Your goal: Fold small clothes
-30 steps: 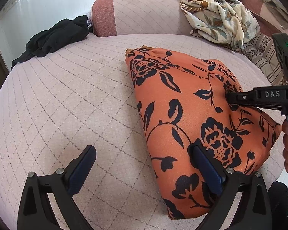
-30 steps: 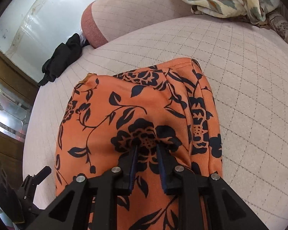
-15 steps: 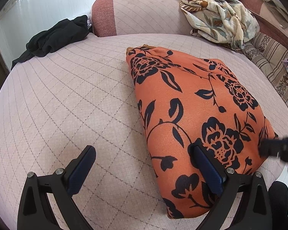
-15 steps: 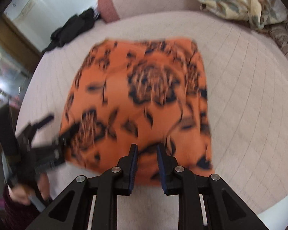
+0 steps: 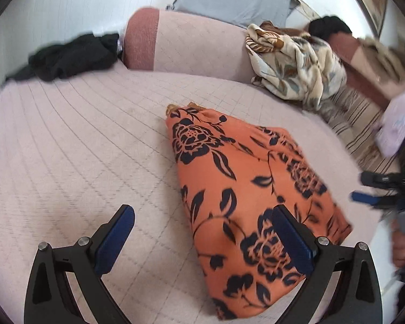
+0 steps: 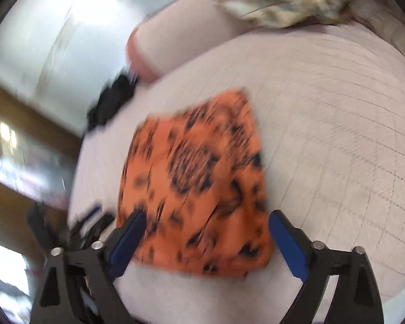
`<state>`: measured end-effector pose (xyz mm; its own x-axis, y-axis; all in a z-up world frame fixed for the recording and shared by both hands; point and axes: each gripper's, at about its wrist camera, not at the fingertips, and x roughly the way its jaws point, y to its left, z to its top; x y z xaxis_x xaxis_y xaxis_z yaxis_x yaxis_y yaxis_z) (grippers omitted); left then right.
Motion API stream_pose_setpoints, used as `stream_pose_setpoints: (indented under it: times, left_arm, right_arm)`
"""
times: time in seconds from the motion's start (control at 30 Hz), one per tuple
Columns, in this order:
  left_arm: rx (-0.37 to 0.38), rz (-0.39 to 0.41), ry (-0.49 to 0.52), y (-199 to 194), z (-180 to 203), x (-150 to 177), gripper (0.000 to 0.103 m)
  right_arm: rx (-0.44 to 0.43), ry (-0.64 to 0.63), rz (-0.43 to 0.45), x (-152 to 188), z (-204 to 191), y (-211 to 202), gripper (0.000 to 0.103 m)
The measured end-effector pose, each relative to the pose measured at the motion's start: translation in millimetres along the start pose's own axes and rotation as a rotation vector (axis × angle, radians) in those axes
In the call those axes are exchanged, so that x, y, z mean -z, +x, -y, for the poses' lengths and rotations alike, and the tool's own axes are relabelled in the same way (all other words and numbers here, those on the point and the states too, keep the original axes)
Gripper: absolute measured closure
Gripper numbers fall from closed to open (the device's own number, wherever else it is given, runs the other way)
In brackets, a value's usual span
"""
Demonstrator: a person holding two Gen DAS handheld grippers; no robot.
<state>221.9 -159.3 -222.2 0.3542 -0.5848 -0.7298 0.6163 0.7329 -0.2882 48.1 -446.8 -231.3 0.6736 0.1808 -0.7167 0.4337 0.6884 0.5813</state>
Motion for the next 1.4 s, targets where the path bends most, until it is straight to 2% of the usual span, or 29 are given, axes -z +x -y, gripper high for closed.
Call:
stream_pose_setpoints:
  times: [0.13, 0.2, 0.3, 0.43, 0.5, 0.63, 0.7, 0.77, 0.83, 0.87, 0.93, 0.97, 1.03, 1.17, 1.4]
  left_arm:
    - [0.129, -0.108, -0.111, 27, -19, -10, 0.002]
    - [0.204, -0.165, -0.159, 40, -25, -10, 0.002]
    - [0.247, -0.194, -0.201, 49, -27, -8, 0.002]
    - [0.287, -0.212, -0.185, 55, -20, -9, 0.002]
    - [0.308, -0.23, -0.169, 61, -14, -9, 0.002]
    - [0.323, -0.251, -0.138, 70, -3, -8, 0.003]
    - [0.317, -0.244, -0.122, 70, 0, -8, 0.003]
    - [0.297, -0.235, -0.107, 68, 2, -7, 0.009]
    - [0.262, -0.229, -0.097, 67, 1, -7, 0.026]
    - [0.258, -0.224, -0.101, 65, -2, -6, 0.029]
    - [0.263, -0.21, -0.11, 61, -5, -7, 0.042]
    - [0.265, -0.203, -0.105, 60, -6, -6, 0.045]
    - [0.262, -0.187, -0.077, 55, -2, -7, 0.052]
    - [0.246, -0.164, -0.031, 43, 2, -5, 0.054]
    - [0.246, -0.124, -0.058, 10, -11, -1, 0.054]
  right_arm:
    - [-0.095, 0.167, -0.035, -21, 47, 22, 0.009]
    - [-0.147, 0.202, -0.068, -27, 61, 36, 0.009]
    - [-0.186, 0.218, -0.112, -33, 74, 63, 0.009]
    - [-0.275, 0.17, -0.127, -42, 72, 83, 0.009]
    - [-0.308, 0.132, -0.164, -45, 65, 95, 0.009]
    - [-0.272, 0.026, -0.183, -44, 39, 111, 0.008]
    - [-0.259, 0.012, -0.178, -43, 29, 118, 0.008]
    - [-0.244, -0.004, -0.167, -40, 17, 124, 0.01]
    - [-0.196, -0.018, -0.155, -37, 6, 128, 0.023]
    - [-0.168, -0.025, -0.146, -35, 1, 128, 0.026]
    - [-0.149, -0.025, -0.134, -33, -4, 126, 0.04]
    - [-0.153, -0.013, -0.134, -31, -6, 125, 0.05]
    - [-0.142, 0.0, -0.114, -28, -10, 122, 0.055]
    - [-0.074, -0.074, -0.063, -24, -35, 105, 0.057]
    - [-0.067, -0.146, -0.013, -18, -77, 78, 0.059]
